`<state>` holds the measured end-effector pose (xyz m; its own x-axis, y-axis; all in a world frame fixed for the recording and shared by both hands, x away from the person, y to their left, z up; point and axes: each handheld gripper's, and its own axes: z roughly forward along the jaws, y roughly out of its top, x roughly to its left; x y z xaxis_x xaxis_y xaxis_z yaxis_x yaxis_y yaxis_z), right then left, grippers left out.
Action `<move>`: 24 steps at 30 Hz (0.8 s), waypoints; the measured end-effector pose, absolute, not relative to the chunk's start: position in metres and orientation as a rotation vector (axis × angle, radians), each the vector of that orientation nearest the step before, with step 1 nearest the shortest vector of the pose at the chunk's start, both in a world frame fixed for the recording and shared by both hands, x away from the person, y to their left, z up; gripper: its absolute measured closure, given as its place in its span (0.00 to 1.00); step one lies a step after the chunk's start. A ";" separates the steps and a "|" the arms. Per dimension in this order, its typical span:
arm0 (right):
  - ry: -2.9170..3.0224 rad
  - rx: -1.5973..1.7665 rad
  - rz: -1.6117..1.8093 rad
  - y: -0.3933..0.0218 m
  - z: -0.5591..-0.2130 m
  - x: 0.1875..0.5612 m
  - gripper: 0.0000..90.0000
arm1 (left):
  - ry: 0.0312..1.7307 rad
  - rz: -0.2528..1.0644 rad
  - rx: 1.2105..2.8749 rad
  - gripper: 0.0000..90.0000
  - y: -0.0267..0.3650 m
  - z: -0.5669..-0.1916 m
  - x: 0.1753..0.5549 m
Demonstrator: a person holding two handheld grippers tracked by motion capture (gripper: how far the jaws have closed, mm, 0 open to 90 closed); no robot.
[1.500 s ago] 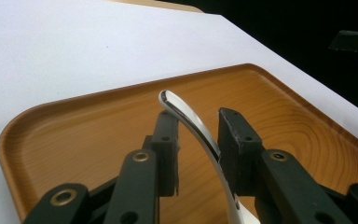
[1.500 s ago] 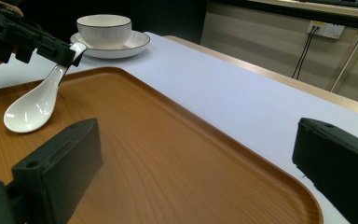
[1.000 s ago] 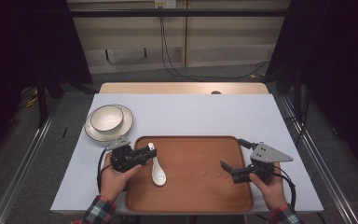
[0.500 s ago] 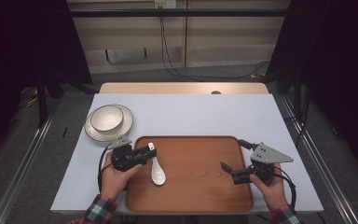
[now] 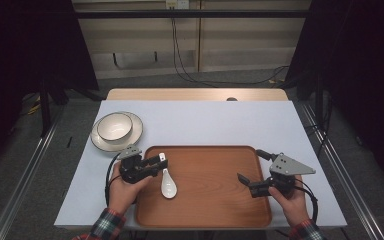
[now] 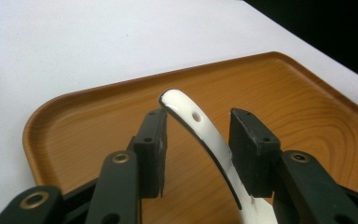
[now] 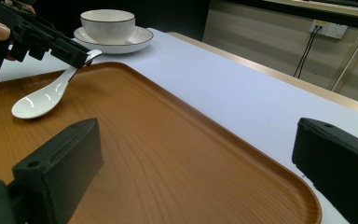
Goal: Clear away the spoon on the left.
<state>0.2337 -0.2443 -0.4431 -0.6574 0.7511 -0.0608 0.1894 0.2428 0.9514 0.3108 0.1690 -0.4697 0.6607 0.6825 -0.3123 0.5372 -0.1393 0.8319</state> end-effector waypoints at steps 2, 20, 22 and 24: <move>2.003 0.852 1.421 -0.244 -0.443 0.234 0.01 | 0.973 0.180 1.817 0.61 0.168 -0.470 0.311; 1.993 0.854 1.417 -0.246 -0.442 0.234 0.01 | 0.935 0.272 1.753 0.41 0.178 -0.454 0.311; 1.999 0.856 1.420 -0.245 -0.443 0.234 0.01 | 0.935 0.280 1.742 0.39 0.180 -0.453 0.311; 1.993 0.853 1.422 -0.245 -0.442 0.234 0.01 | 0.936 0.291 1.734 0.37 0.182 -0.451 0.311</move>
<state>0.2340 -0.2454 -0.4425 -0.6529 0.7545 -0.0666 0.1824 0.2420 0.9530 0.3107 0.1820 -0.4507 0.6589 0.7095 -0.2499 0.4433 -0.0978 0.8910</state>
